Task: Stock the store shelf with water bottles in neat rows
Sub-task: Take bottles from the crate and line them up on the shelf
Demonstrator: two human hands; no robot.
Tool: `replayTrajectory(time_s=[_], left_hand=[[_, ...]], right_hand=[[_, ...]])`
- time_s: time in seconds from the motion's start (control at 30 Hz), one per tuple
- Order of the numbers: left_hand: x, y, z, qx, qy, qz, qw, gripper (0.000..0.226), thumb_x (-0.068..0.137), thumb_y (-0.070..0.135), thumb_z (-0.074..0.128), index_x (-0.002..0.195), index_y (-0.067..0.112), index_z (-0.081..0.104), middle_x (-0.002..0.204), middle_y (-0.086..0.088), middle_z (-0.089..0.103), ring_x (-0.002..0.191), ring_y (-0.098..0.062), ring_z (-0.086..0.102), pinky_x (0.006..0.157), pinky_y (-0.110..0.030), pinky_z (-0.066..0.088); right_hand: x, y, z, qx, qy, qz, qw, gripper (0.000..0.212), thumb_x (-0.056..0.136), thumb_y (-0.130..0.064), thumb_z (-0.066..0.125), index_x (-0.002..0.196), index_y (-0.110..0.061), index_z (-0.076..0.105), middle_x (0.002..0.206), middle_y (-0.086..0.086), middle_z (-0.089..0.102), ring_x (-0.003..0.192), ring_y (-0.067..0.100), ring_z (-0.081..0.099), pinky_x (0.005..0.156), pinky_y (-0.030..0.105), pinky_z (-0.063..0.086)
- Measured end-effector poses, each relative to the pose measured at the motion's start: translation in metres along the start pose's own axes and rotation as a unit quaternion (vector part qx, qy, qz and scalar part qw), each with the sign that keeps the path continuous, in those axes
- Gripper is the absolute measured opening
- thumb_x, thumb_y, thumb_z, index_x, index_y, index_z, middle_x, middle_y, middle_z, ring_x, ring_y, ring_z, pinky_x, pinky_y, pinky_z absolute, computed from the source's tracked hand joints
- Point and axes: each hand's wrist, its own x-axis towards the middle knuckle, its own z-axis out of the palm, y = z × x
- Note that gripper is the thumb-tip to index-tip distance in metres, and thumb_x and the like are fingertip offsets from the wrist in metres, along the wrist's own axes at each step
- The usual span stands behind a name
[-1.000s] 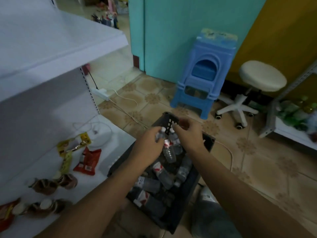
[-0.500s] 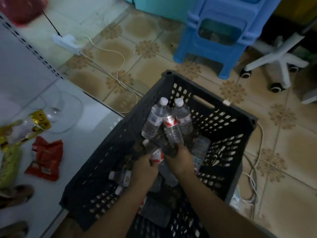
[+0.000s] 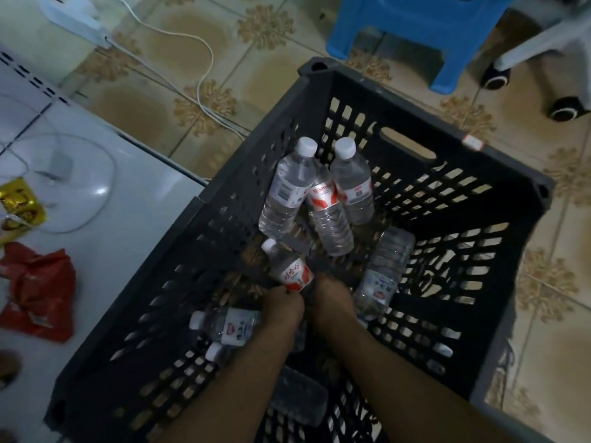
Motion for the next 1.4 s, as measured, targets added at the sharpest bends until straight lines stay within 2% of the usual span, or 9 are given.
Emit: replayTrajectory(time_s=[0.27,0.4,0.53,0.7,0.8,0.87,0.93,1.23,1.4], left_hand=[[-0.109,0.046,-0.031,-0.112,-0.032,0.036,0.992,0.021,0.09,0.014,0.053,0.081,0.016,0.072,0.083,-0.008,0.071,0.083,-0.027,0.067,0.083,-0.043,0.056],[-0.175,0.076,-0.051,-0.098,-0.05,0.138,0.984,0.026,0.093,0.023,0.05,0.082,0.032,0.072,0.083,0.007,0.073,0.083,-0.014,0.069,0.082,-0.039,0.057],[-0.259,0.107,-0.083,-0.102,-0.062,0.252,0.96,0.027,0.09,0.027,0.049,0.107,0.04,0.067,0.091,0.011,0.073,0.089,-0.012,0.068,0.084,-0.039,0.056],[-0.371,0.136,-0.129,-0.091,-0.053,0.419,0.902,0.029,0.094,0.028,0.05,0.114,0.045,0.062,0.091,0.013,0.073,0.085,-0.008,0.069,0.08,-0.038,0.058],[-0.432,0.143,-0.161,-0.093,-0.001,0.516,0.851,0.055,0.091,0.007,0.051,0.124,0.051,0.049,0.087,0.029,0.067,0.084,0.009,0.063,0.076,-0.014,0.051],[-0.47,0.143,-0.186,-0.091,0.042,0.561,0.822,0.068,0.087,-0.003,0.048,0.135,0.044,0.042,0.107,0.029,0.063,0.098,0.014,0.057,0.079,-0.004,0.042],[-0.5,0.141,-0.212,-0.095,0.073,0.585,0.802,0.073,0.085,-0.008,0.044,0.141,0.039,0.037,0.125,0.023,0.056,0.111,0.009,0.052,0.084,-0.005,0.037],[-0.614,0.072,-0.36,-0.187,0.229,0.63,0.718,0.051,0.097,0.012,0.047,0.142,0.036,0.039,0.126,0.025,0.049,0.105,0.009,0.049,0.078,0.003,0.036],[-0.639,0.001,-0.43,-0.221,0.311,0.603,0.7,0.056,0.095,0.002,0.047,0.143,0.03,0.04,0.136,0.014,0.053,0.118,-0.001,0.053,0.097,-0.01,0.04]], right_hand=[[-0.063,-0.027,-0.07,0.1,0.048,0.002,0.994,0.039,0.088,-0.045,0.062,0.112,-0.015,0.062,0.11,0.007,0.069,0.1,0.024,0.066,0.081,0.028,0.05],[-0.118,-0.049,-0.123,0.163,0.135,-0.037,0.977,0.032,0.087,-0.045,0.065,0.105,-0.02,0.057,0.103,0.0,0.067,0.089,0.015,0.064,0.077,0.028,0.051],[-0.187,-0.076,-0.187,0.22,0.22,-0.093,0.946,0.033,0.081,-0.046,0.07,0.1,-0.029,0.049,0.096,-0.007,0.061,0.081,0.008,0.057,0.065,0.026,0.041],[-0.276,-0.114,-0.27,0.24,0.311,-0.17,0.904,0.043,0.072,-0.049,0.075,0.1,-0.023,0.054,0.086,-0.007,0.065,0.076,0.012,0.064,0.063,0.032,0.052],[-0.342,-0.141,-0.313,0.233,0.356,-0.221,0.878,0.042,0.072,-0.033,0.08,0.1,-0.026,0.049,0.09,-0.01,0.061,0.08,0.007,0.06,0.065,0.026,0.049],[-0.385,-0.163,-0.332,0.237,0.375,-0.262,0.857,0.046,0.07,-0.024,0.081,0.101,-0.026,0.048,0.092,-0.009,0.06,0.082,0.006,0.059,0.063,0.02,0.044],[-0.423,-0.187,-0.345,0.242,0.388,-0.305,0.836,0.048,0.069,-0.022,0.083,0.103,-0.026,0.048,0.093,-0.011,0.059,0.082,0.004,0.059,0.064,0.021,0.045],[-0.559,-0.324,-0.307,0.287,0.338,-0.48,0.757,0.051,0.068,-0.02,0.088,0.1,-0.025,0.048,0.097,-0.005,0.065,0.085,0.008,0.065,0.068,0.02,0.052],[-0.609,-0.387,-0.246,0.283,0.268,-0.548,0.74,0.057,0.066,-0.025,0.089,0.101,-0.028,0.044,0.092,-0.013,0.056,0.079,-0.001,0.057,0.064,0.013,0.044]])
